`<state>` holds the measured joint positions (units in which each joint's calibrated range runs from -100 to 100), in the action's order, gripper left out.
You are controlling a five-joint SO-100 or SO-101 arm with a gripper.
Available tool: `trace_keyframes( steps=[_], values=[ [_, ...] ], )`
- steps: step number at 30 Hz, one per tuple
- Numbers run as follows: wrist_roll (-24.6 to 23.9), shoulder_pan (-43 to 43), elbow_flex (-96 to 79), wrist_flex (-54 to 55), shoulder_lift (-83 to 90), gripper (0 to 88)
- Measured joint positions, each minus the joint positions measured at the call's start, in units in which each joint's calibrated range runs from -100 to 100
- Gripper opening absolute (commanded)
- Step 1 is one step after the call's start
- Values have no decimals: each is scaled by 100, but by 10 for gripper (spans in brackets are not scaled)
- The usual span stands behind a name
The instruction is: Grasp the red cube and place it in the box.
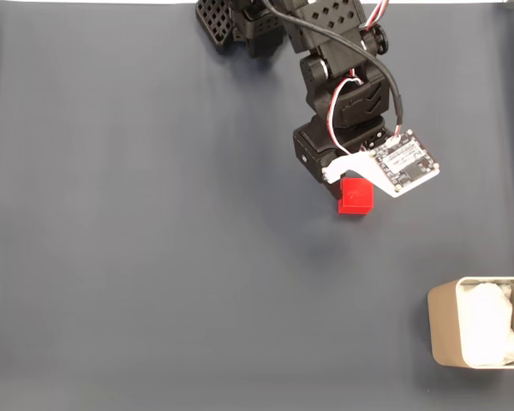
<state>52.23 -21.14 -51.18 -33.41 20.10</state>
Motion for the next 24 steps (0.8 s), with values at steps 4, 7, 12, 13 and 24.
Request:
trace_keyframes(
  steps=[4,7,12,13,24],
  values=[
    [0,0,0,95,-96,405],
    [0,0,0,175,-174,405],
    [0,0,0,326,-304,405],
    [0,0,0,342,-330,405],
    [-10,-96,9,438,-478,403]
  ],
)
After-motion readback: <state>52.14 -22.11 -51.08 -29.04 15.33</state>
